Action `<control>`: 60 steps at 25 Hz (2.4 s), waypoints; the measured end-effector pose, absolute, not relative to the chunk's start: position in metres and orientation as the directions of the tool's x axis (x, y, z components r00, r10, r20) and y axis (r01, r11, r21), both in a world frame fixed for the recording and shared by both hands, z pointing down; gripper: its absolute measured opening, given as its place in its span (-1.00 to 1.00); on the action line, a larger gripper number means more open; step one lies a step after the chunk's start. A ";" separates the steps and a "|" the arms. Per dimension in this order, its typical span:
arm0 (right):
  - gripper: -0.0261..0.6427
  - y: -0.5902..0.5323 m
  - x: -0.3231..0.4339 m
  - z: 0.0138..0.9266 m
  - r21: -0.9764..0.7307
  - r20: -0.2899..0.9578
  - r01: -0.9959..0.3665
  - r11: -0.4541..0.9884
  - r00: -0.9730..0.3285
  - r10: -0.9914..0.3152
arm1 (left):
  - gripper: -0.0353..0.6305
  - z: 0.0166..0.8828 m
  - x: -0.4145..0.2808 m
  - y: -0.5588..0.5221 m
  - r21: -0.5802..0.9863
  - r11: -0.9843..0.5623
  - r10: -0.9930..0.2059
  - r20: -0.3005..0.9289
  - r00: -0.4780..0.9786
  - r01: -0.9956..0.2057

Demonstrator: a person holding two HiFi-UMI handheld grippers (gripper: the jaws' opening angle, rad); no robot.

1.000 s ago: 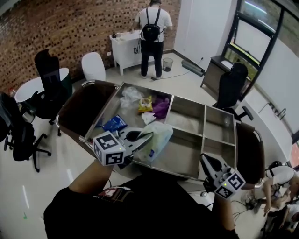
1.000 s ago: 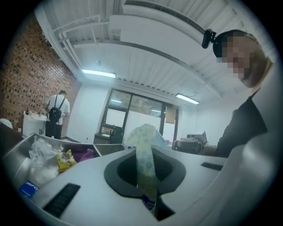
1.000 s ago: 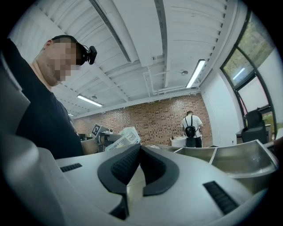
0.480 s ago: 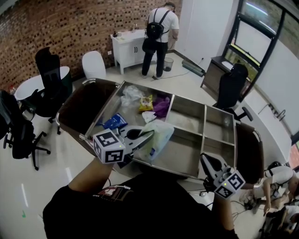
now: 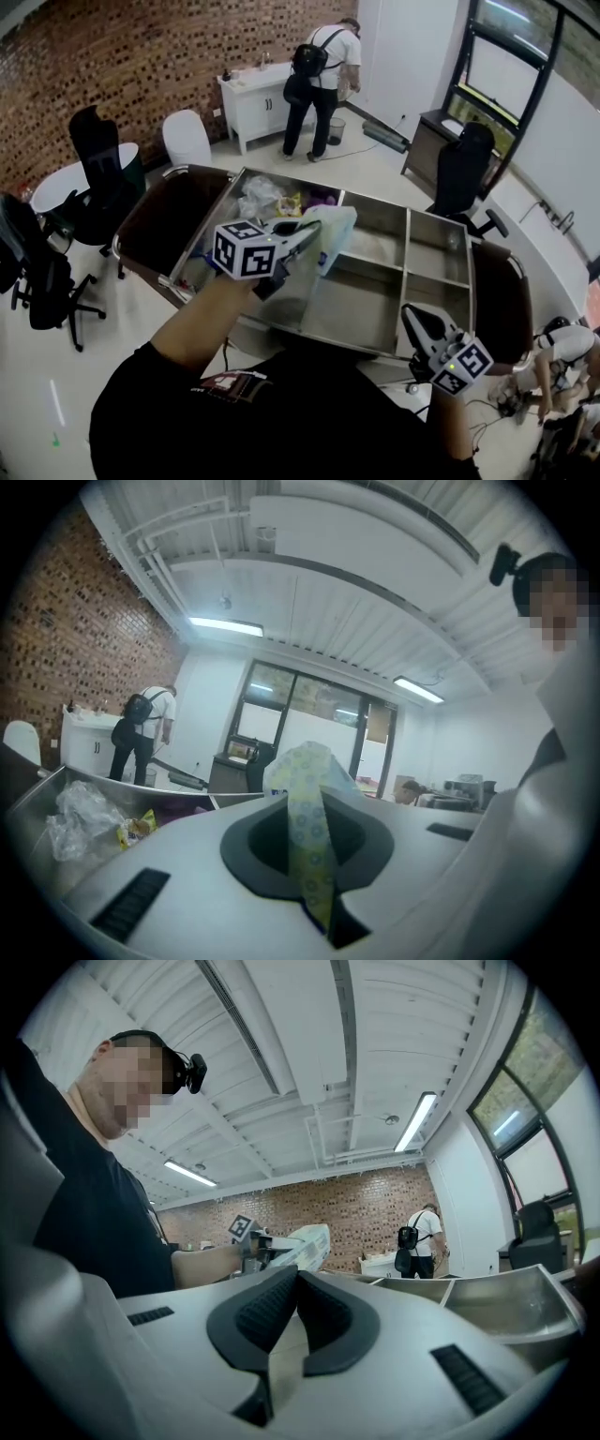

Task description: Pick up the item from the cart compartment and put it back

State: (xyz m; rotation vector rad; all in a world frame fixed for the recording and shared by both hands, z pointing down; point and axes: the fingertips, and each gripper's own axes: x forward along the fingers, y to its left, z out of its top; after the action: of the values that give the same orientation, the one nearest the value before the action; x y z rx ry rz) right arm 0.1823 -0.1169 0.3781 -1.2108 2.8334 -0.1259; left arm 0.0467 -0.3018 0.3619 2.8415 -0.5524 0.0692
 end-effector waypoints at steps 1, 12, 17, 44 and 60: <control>-0.96 -0.118 0.185 0.377 -0.085 -0.021 -0.725 0.684 -0.685 -0.728 | -0.91 0.363 0.057 -0.316 0.232 -0.891 -0.374 0.112 0.921 -0.390; -0.97 -0.145 0.255 0.358 -0.023 -0.056 -0.825 0.565 -0.563 -0.824 | -0.91 0.422 0.158 -0.418 0.096 -0.807 -0.493 0.435 0.754 -0.583; -0.96 -0.141 0.256 0.363 -0.019 -0.050 -0.822 0.569 -0.567 -0.822 | -0.44 0.434 0.190 -0.427 -0.017 -0.810 -0.516 0.496 0.699 -0.586; -0.97 -0.142 0.190 0.379 -0.113 -0.014 -0.732 0.672 -0.675 -0.738 | -0.90 0.367 0.013 -0.188 0.177 -0.971 -0.186 -0.151 0.971 -0.158; -0.97 -0.142 0.191 0.381 -0.068 0.013 -0.760 0.647 -0.649 -0.761 | -0.90 0.368 0.020 -0.182 0.145 -0.980 -0.160 -0.143 0.977 -0.139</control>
State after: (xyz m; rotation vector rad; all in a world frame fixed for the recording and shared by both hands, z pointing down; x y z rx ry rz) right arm 0.1909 -0.1416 0.3806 -1.3089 2.8351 -0.1055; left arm 0.0204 -0.1823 0.3678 2.9896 -0.2274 -0.2331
